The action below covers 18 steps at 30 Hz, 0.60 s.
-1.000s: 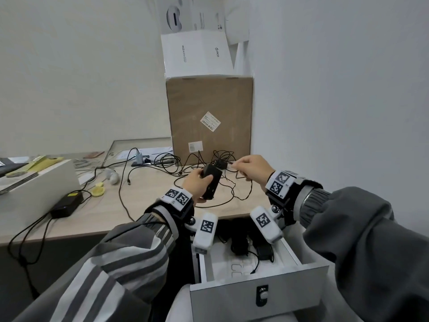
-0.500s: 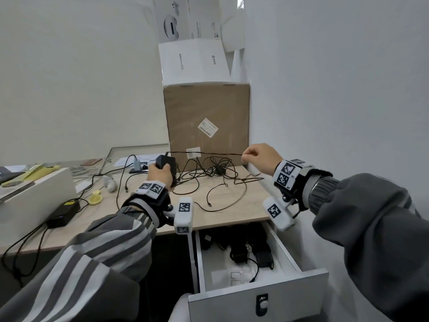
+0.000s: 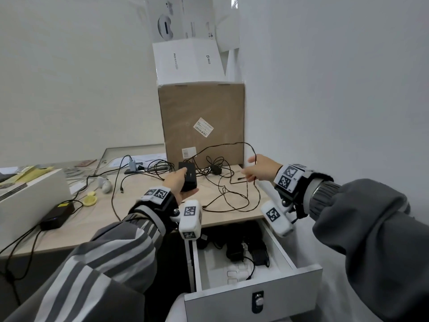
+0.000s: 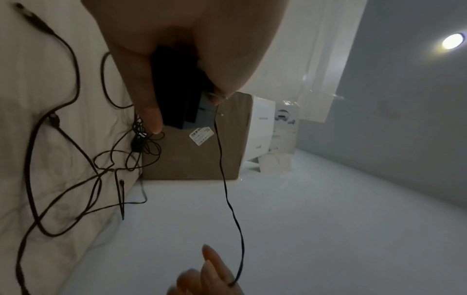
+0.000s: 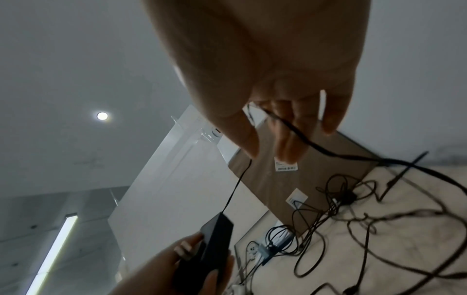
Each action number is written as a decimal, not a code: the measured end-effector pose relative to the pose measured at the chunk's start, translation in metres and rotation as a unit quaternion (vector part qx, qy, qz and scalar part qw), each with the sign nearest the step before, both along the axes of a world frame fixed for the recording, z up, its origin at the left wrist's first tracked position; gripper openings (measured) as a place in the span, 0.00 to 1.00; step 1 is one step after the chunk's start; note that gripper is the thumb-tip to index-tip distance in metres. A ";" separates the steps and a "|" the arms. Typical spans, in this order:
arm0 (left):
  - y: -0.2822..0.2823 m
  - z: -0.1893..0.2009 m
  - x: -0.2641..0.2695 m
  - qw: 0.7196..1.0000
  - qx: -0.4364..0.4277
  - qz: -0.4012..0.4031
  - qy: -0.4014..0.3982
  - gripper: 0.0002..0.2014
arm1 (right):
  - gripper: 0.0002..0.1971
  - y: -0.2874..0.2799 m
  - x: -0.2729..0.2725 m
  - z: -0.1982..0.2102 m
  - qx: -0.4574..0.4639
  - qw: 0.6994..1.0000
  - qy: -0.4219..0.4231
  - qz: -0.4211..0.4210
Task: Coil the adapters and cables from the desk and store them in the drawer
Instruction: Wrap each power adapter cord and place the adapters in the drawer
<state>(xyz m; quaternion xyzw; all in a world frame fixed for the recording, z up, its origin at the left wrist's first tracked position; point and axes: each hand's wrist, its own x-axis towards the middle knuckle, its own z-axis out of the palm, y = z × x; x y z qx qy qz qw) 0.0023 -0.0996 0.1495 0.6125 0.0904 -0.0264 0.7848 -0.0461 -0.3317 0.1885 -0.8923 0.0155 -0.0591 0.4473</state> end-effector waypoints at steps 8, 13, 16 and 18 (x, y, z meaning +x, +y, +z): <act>0.000 0.013 -0.022 0.986 0.081 -0.111 -0.098 0.17 | 0.38 -0.007 0.004 0.006 -0.165 0.973 -0.144 -0.076; -0.006 0.025 -0.041 0.952 0.132 -0.246 -0.127 0.16 | 0.20 0.016 0.004 0.007 -0.193 0.967 -0.140 0.088; -0.010 0.024 -0.047 0.949 0.135 -0.256 -0.124 0.16 | 0.11 0.028 0.007 0.001 -0.054 0.986 -0.087 0.132; -0.012 0.022 -0.048 0.957 0.114 -0.243 -0.113 0.18 | 0.16 0.031 0.007 -0.001 -0.033 0.988 -0.092 0.116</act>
